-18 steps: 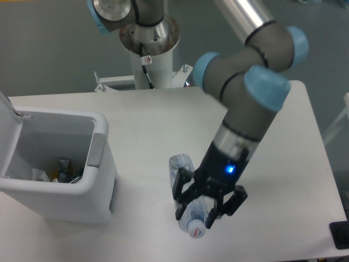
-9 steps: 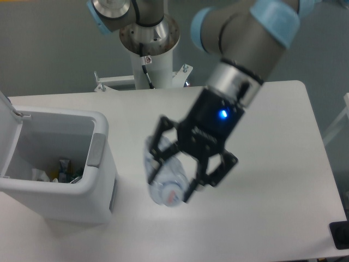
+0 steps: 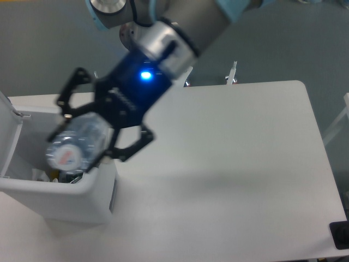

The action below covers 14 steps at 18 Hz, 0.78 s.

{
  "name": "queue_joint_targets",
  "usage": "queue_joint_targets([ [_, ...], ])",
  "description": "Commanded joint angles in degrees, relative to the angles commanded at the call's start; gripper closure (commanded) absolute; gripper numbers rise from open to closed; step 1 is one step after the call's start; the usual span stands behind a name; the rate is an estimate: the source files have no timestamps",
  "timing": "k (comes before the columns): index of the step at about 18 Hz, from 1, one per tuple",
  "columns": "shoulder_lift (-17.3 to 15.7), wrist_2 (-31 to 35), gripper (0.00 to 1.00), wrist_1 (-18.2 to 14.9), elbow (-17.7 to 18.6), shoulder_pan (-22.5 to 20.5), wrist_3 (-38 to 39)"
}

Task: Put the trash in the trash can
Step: 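Lift the bottle and carry it over the trash bin, then lower the bottle into the bin and open the gripper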

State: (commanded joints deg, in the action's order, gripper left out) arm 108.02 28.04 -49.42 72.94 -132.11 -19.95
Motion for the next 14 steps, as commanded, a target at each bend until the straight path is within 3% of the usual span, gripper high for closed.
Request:
queue_joint_targets([
  [2,0.5,0.2,0.51,2.2,1.8,2.0,-1.6],
  [6,1.0,0.3,0.5,2.4,3.6,4.7,-6.9],
  [7,1.1,0.3,0.44,2.4,4.1,4.8,-8.9],
  [9,1.3,0.3,0.16,2.4,5.0,4.8,-12.1],
  [11,1.0,0.3,0.01,2.6,6.3,4.8,-12.6],
  [14,0.1,0.3,0.0,2.7,7.8,4.8,-12.7],
])
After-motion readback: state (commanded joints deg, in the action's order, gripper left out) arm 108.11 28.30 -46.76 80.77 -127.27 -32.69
